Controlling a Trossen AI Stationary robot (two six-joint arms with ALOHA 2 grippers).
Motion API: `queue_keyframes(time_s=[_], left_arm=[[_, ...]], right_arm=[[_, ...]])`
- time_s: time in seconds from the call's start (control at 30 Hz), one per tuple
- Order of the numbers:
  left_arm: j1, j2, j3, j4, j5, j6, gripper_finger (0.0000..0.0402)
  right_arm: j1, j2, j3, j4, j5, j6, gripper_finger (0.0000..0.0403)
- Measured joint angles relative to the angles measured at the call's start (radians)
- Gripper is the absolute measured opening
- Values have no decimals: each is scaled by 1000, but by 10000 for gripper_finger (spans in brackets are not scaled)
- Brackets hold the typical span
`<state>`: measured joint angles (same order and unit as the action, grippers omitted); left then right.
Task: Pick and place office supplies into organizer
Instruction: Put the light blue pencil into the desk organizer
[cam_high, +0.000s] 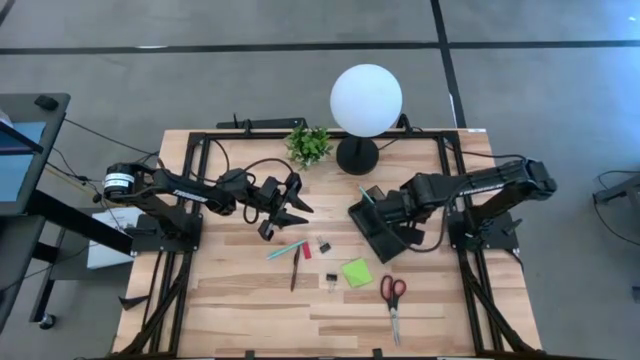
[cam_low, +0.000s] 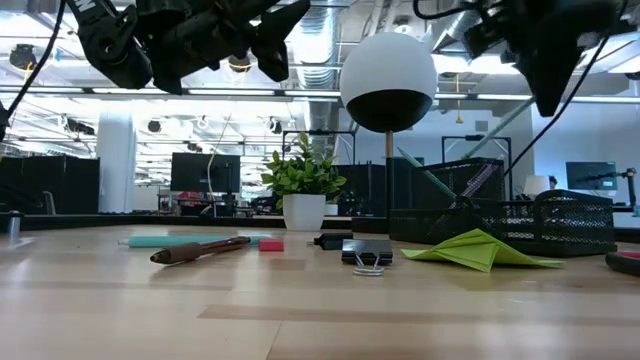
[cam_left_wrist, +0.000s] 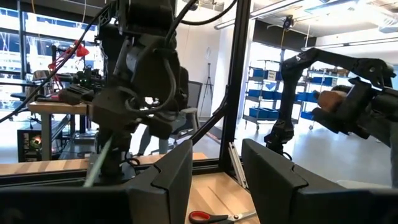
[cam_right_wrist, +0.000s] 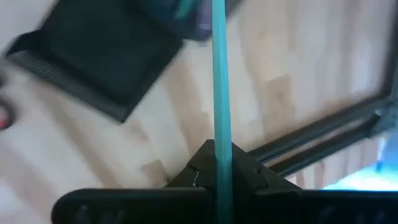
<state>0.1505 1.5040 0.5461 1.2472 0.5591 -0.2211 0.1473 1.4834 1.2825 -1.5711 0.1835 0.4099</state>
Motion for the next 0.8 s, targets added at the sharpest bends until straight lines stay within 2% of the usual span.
queue_keyframes(time_s=[0.2, 0.57, 0.67, 0.8], left_arm=[[0, 0, 0, 0, -2, 0, 135], [0, 1, 0, -1, -7, 0, 135], [0, 1, 0, -4, -7, 0, 135], [0, 1, 0, -19, -6, 1, 135]], right_arm=[[-41, 65, 80, 2, -98, -144, 9], [-221, 203, 171, 1, -149, -298, 9], [-246, 239, 175, 1, -189, -332, 9], [-251, 276, 175, 1, -194, -382, 15]])
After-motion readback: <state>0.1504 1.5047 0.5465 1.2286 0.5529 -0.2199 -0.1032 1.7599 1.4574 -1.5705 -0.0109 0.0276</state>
